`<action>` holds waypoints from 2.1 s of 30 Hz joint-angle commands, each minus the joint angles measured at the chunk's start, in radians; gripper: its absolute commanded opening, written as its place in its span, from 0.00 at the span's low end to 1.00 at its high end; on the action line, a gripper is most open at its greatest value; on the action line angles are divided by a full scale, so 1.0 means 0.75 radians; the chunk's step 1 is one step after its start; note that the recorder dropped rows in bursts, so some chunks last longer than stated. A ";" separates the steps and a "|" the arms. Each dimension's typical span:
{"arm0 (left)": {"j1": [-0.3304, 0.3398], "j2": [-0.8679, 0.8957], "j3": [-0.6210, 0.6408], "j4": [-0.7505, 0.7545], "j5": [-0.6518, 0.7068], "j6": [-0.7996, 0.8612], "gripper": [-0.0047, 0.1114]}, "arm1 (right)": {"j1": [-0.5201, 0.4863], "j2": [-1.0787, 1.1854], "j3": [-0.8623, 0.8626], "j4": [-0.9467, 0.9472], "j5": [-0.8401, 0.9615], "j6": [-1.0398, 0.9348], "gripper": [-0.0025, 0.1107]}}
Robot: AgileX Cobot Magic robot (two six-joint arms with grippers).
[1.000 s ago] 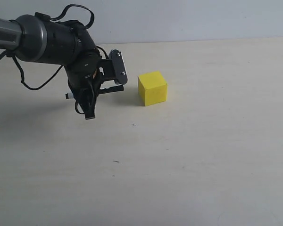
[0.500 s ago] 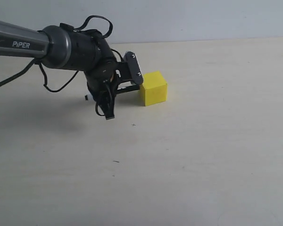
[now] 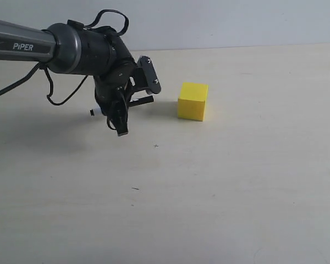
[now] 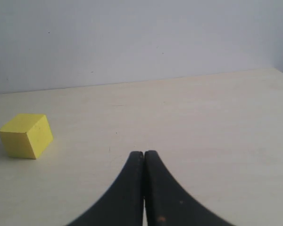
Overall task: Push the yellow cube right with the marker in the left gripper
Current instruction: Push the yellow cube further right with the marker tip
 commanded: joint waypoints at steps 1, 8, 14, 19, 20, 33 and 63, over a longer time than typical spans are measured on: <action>-0.050 -0.004 -0.009 -0.016 -0.038 0.019 0.04 | -0.006 -0.007 0.006 0.001 -0.017 -0.005 0.02; -0.172 -0.004 -0.009 0.005 -0.128 0.015 0.04 | -0.006 -0.007 0.006 0.001 -0.017 -0.005 0.02; -0.153 -0.004 -0.009 0.008 -0.024 -0.016 0.04 | -0.006 -0.007 0.006 0.001 -0.017 -0.002 0.02; -0.153 -0.004 -0.009 0.008 -0.001 -0.045 0.04 | -0.006 -0.007 0.006 0.001 -0.017 -0.005 0.02; -0.155 -0.004 -0.009 0.008 -0.014 -0.045 0.04 | -0.006 -0.007 0.006 0.001 -0.017 -0.005 0.02; -0.158 0.052 -0.131 -0.017 -0.086 -0.104 0.04 | -0.006 -0.007 0.006 0.001 -0.017 -0.005 0.02; -0.158 0.132 -0.171 -0.003 -0.123 -0.154 0.04 | -0.006 -0.007 0.006 0.001 -0.017 -0.005 0.02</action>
